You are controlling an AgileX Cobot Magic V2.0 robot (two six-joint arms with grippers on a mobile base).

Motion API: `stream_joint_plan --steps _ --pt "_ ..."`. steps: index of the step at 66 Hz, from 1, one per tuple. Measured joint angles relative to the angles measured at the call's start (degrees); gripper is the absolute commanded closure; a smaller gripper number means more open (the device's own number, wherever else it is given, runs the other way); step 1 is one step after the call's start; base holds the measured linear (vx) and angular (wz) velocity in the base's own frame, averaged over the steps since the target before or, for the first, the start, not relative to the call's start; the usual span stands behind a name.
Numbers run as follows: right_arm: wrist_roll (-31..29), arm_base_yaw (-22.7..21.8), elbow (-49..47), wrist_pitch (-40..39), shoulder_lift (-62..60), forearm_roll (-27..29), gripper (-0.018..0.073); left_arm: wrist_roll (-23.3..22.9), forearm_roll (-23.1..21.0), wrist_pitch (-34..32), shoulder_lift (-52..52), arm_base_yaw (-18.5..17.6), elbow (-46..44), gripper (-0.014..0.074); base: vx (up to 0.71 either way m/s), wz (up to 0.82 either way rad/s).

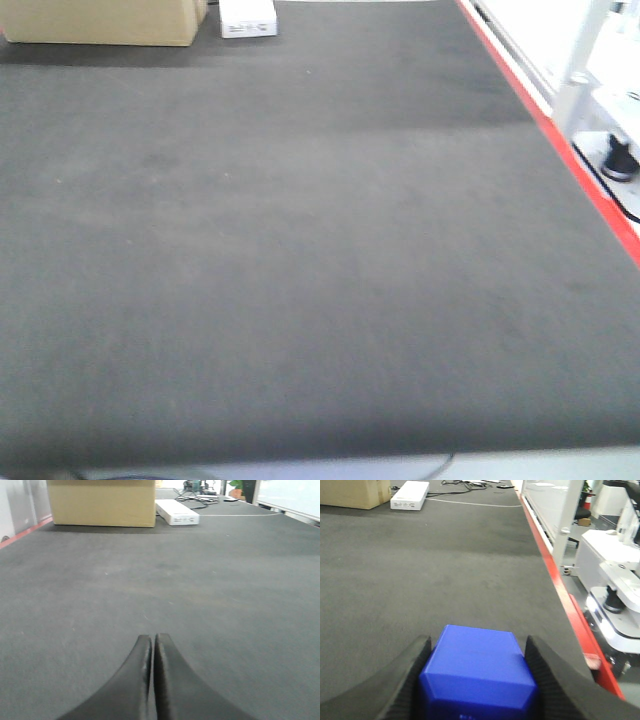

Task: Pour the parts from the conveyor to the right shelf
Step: 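Turn the base away from the conveyor holding the block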

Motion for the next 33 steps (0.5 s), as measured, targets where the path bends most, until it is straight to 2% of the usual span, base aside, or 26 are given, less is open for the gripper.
stream_joint_plan --steps 19,33 --pt "0.00 0.00 0.00 0.05 0.00 0.00 0.0561 0.00 0.00 0.00 0.00 0.00 0.00 0.0603 -0.29 -0.25" --pt "0.00 0.00 0.00 0.05 0.00 0.00 0.0561 0.00 0.00 0.00 0.00 0.00 0.00 0.0603 -0.33 -0.44"
